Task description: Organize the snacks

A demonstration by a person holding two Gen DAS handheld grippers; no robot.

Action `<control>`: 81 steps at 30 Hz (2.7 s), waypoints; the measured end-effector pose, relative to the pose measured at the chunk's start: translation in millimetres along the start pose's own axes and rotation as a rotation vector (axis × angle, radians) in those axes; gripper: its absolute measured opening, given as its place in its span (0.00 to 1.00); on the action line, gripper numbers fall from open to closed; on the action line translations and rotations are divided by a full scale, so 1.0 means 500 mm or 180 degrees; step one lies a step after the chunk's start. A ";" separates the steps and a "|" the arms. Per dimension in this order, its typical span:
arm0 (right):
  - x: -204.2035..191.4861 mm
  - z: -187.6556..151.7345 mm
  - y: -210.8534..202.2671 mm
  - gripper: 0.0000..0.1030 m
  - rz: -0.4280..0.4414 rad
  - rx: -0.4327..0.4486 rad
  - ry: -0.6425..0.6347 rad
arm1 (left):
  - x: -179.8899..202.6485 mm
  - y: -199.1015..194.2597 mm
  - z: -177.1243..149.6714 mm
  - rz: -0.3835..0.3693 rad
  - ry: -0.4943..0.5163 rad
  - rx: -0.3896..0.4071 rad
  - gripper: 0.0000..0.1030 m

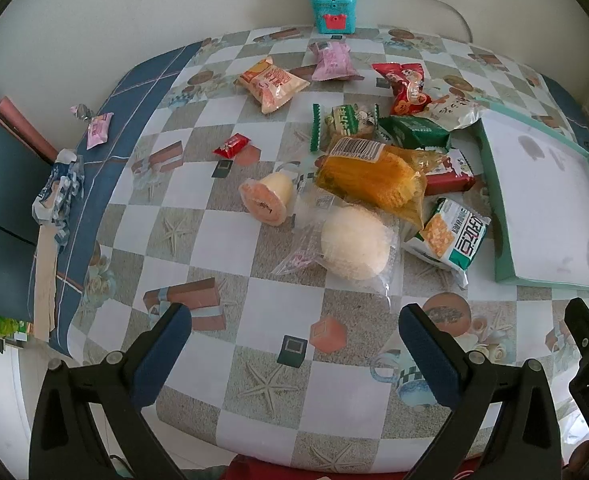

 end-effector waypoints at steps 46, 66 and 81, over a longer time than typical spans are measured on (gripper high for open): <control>-0.041 -0.007 0.017 1.00 0.0092 -0.0078 -0.0225 | -0.110 0.015 0.000 0.0279 -0.0758 -0.0067 1.00; -0.158 -0.011 0.101 1.00 0.0356 -0.0417 -0.0443 | -0.279 0.142 -0.112 -0.0005 -0.1981 -0.0809 1.00; -0.199 0.059 0.115 1.00 0.0876 -0.0286 -0.0188 | -0.184 0.141 0.023 -0.0350 -0.1593 -0.0496 1.00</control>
Point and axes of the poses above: each gripper's, at about its wrist camera, not at the fingertips, and y roughly the way its jaws point, x to its right, z to its top, the point moved 4 cm from there along y, roughly the way its jaws point, and after that the axes turned 11 degrees about x, right-handed, at the moved point
